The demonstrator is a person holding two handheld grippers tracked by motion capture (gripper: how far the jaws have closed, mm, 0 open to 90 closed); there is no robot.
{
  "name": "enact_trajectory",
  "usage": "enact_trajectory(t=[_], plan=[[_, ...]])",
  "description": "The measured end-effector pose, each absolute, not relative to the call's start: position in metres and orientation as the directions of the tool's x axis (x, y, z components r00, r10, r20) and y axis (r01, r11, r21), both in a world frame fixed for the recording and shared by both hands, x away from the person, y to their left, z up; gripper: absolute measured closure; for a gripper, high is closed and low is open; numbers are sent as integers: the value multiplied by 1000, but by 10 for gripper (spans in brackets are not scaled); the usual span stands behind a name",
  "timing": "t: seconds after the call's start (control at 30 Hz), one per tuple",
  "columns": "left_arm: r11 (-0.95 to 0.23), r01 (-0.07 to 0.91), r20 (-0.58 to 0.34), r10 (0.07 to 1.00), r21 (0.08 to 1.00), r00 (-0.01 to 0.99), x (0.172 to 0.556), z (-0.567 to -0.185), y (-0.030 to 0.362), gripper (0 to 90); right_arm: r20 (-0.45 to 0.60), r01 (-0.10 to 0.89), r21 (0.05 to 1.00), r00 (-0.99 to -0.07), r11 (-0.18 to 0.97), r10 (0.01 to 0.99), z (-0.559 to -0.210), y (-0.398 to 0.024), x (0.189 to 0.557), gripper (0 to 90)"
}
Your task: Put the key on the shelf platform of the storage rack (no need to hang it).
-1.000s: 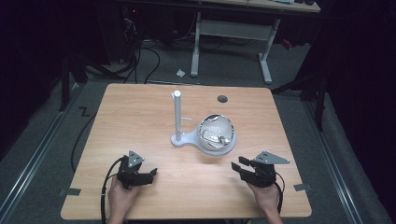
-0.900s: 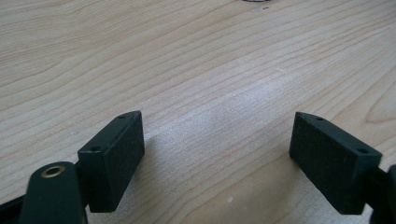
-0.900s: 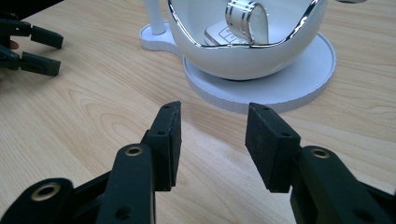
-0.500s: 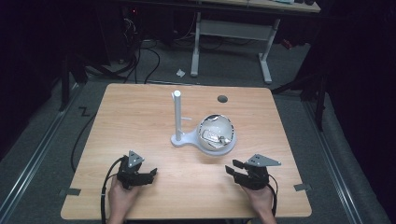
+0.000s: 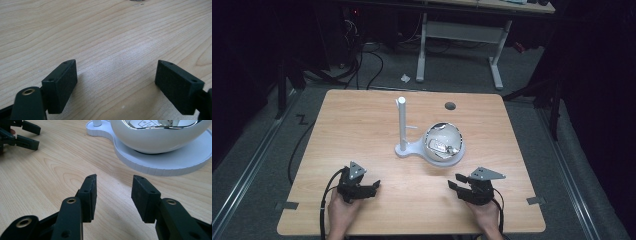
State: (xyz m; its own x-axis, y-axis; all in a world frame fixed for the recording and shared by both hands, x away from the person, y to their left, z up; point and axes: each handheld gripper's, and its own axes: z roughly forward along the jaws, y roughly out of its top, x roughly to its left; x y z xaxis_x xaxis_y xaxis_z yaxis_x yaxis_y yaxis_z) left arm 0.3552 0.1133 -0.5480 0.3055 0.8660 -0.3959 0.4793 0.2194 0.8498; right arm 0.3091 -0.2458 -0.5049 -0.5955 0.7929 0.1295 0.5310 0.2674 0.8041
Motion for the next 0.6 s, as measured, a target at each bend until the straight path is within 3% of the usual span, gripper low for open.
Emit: enact_trajectory(t=[0.6], plan=[[219, 479, -396, 866, 850, 306, 355, -548, 113, 183, 104, 550, 767, -615, 331, 782, -521, -228, 313, 539]])
